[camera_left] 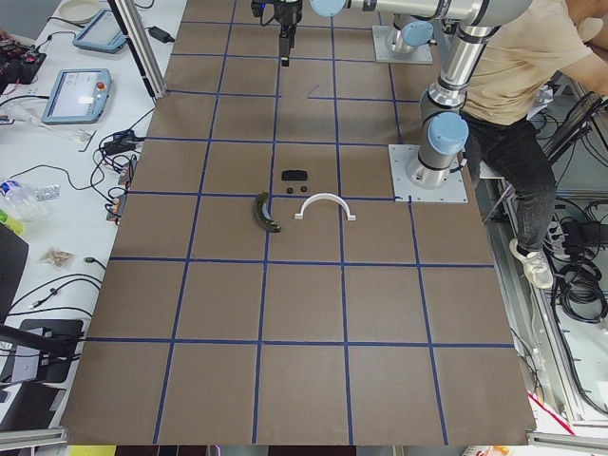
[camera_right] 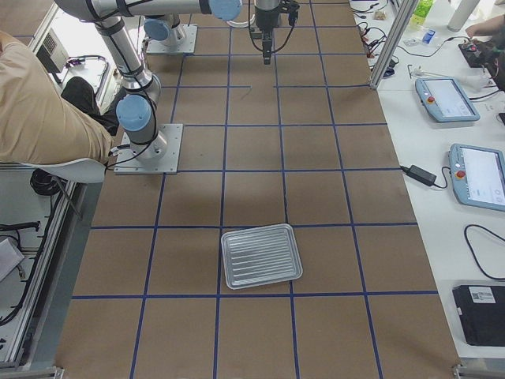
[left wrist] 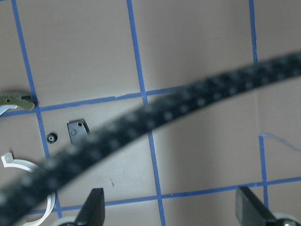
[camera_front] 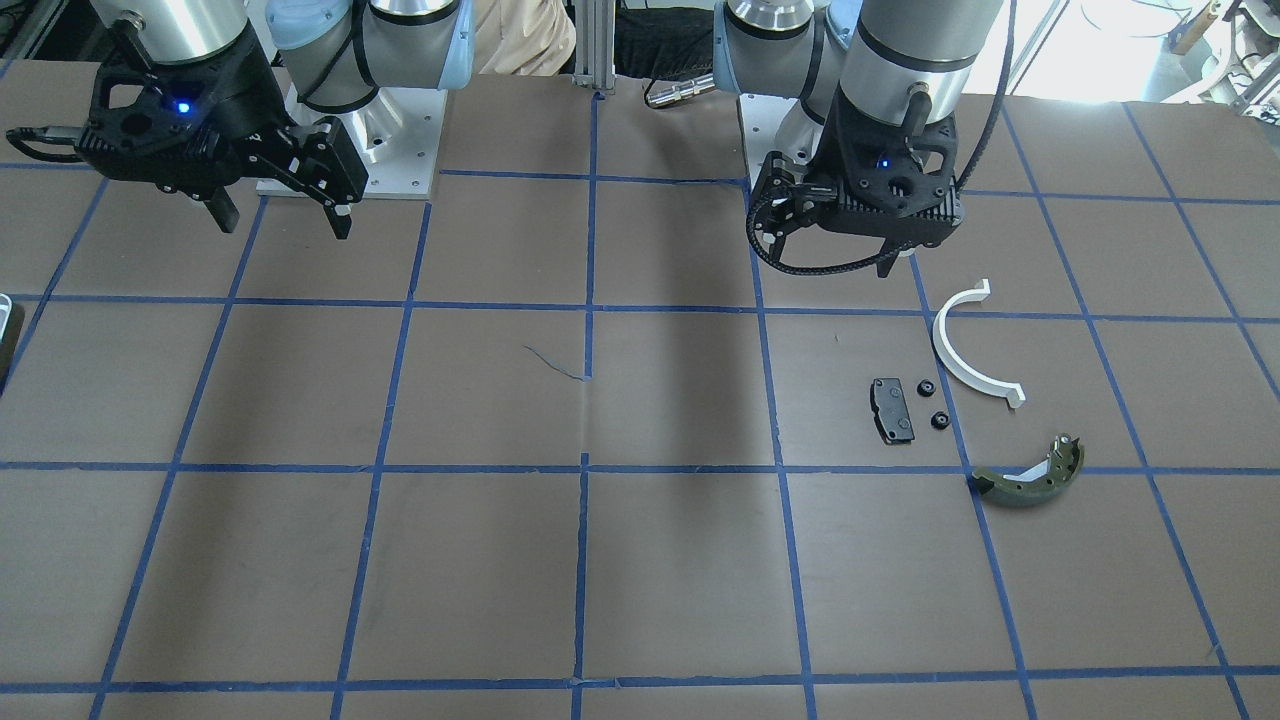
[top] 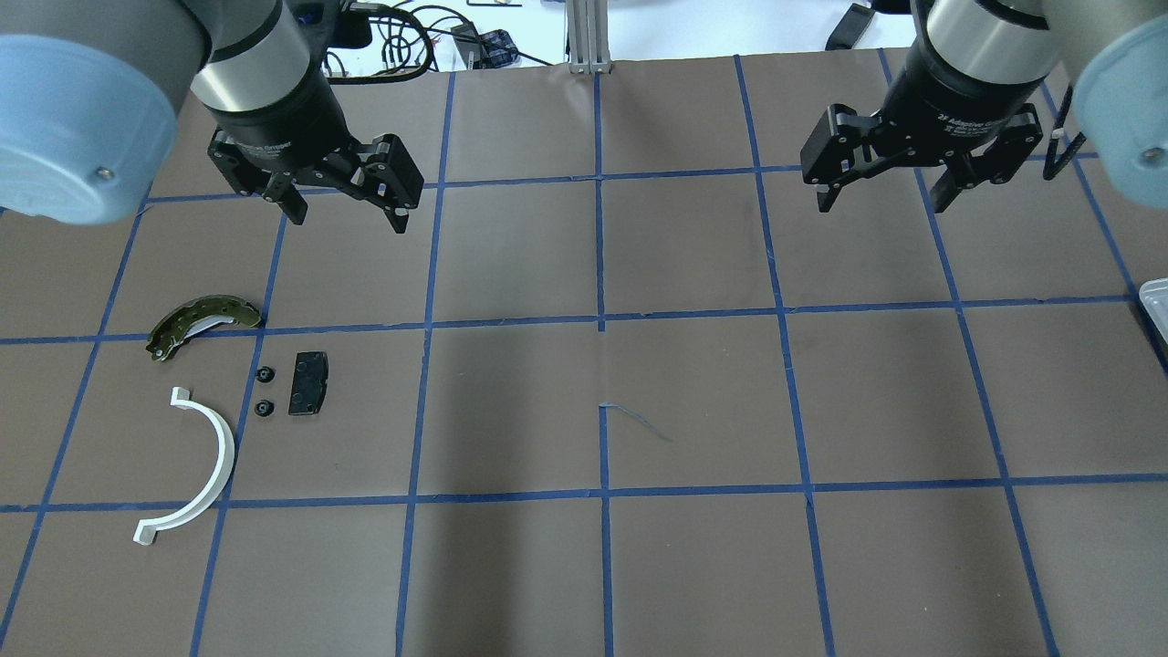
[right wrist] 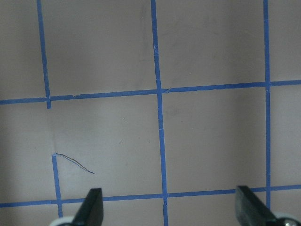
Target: Place bearing gear from tray to pile
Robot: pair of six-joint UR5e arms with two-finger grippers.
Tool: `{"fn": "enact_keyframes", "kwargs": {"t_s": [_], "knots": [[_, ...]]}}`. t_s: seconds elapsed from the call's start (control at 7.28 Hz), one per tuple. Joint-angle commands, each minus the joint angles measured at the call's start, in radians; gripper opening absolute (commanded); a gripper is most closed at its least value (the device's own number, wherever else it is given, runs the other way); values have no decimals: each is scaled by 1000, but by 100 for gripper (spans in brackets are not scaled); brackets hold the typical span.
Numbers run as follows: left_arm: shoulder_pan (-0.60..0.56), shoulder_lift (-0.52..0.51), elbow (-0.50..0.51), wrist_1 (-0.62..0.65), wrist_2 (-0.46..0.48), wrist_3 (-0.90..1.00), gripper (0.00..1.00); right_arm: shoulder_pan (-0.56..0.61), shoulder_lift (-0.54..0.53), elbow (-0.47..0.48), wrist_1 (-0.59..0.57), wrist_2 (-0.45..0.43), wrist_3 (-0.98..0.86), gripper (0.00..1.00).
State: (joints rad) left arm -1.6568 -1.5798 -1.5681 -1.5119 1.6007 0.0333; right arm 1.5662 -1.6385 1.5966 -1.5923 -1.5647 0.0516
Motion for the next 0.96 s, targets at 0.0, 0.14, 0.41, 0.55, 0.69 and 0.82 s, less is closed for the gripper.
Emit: {"fn": "enact_keyframes", "kwargs": {"t_s": [0.0, 0.14, 0.41, 0.55, 0.69, 0.82], "knots": [[3, 29, -58, 75, -10, -67, 100, 0, 0, 0, -2, -4, -1, 100], [11, 32, -56, 70, -8, -65, 100, 0, 0, 0, -2, -6, -1, 100], [17, 43, -67, 64, -8, -67, 100, 0, -1, 0, 0, -11, -1, 100], [19, 41, -63, 64, -5, -65, 100, 0, -1, 0, 0, -6, -1, 100], [17, 40, -59, 62, -2, -67, 100, 0, 0, 0, -2, -2, -1, 100], [17, 40, -59, 62, -2, -65, 100, 0, 0, 0, 0, -8, -1, 100]]}}
